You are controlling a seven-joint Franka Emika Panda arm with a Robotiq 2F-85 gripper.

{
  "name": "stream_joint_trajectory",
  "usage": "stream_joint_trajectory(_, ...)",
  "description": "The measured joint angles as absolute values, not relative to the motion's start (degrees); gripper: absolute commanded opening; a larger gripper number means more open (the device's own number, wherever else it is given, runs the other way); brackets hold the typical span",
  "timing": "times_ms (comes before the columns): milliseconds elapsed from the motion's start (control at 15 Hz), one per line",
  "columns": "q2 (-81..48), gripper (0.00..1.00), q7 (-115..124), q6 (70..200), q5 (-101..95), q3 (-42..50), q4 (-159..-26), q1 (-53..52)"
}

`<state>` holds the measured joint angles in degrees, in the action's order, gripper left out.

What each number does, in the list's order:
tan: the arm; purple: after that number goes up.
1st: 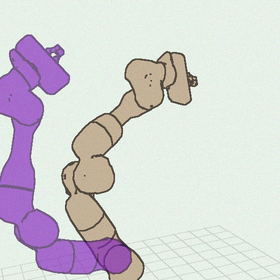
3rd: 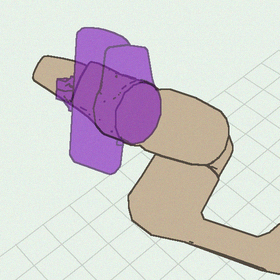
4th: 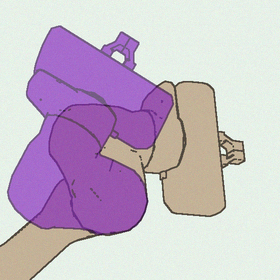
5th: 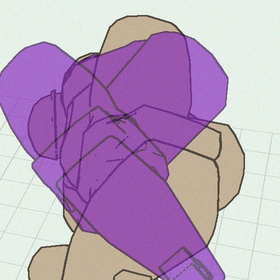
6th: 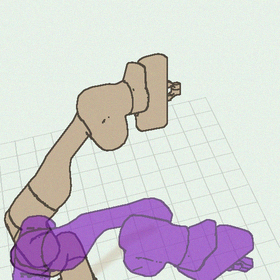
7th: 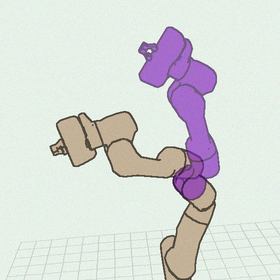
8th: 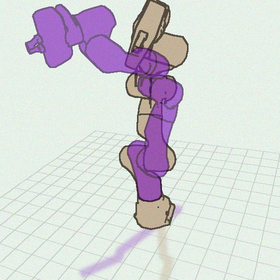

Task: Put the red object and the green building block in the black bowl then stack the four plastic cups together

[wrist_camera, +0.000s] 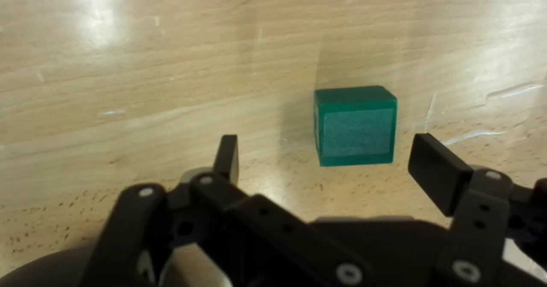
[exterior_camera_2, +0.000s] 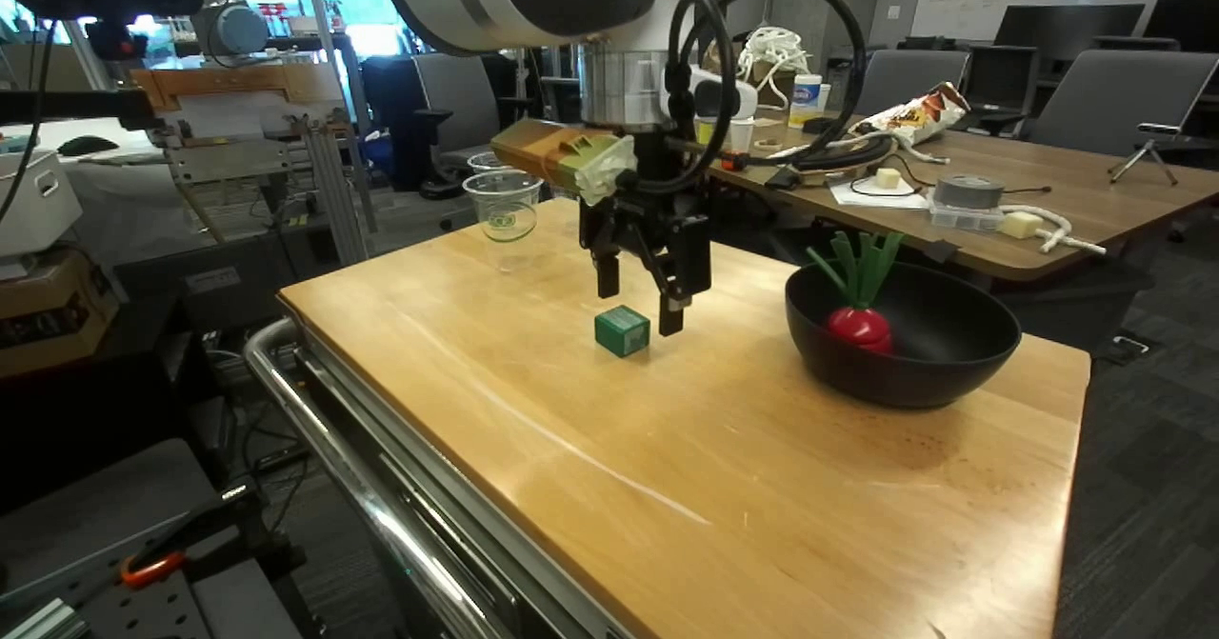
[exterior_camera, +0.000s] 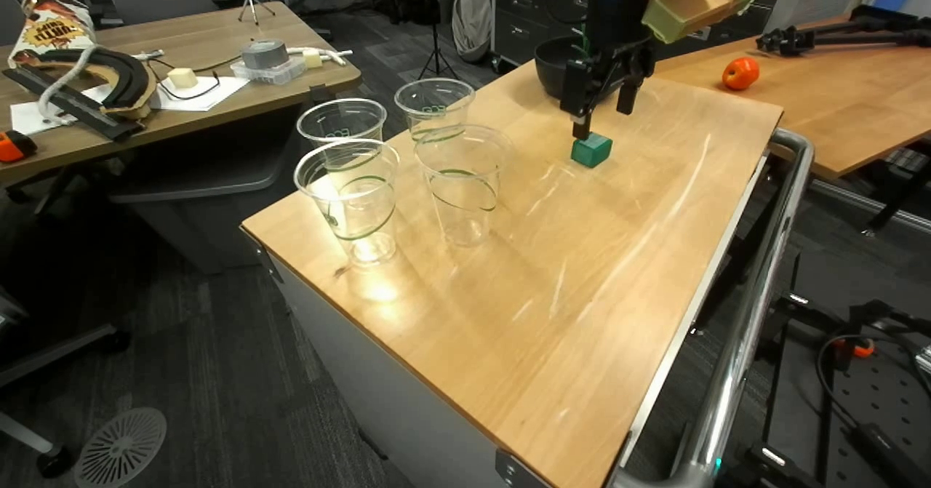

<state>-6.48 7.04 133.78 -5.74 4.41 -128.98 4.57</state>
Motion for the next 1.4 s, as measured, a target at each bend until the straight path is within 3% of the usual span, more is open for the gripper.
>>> stream_joint_trajectory(133,-8.53,1.0,4.82,134.22,-3.51,4.12,-128.16,4.54)
stream_joint_trajectory(200,-9.2,0.75,3.51,134.32,-2.13,3.97,-127.89,4.53)
stream_joint_trajectory(267,-9.68,0.73,2.3,134.35,-0.75,3.87,-127.73,4.54)
stream_joint_trajectory(733,-10.68,0.21,-1.48,134.22,2.05,3.79,-127.31,4.58)
stream_joint_trajectory(1400,-0.1,0.21,-4.41,135.36,10.98,6.77,-121.09,7.77)
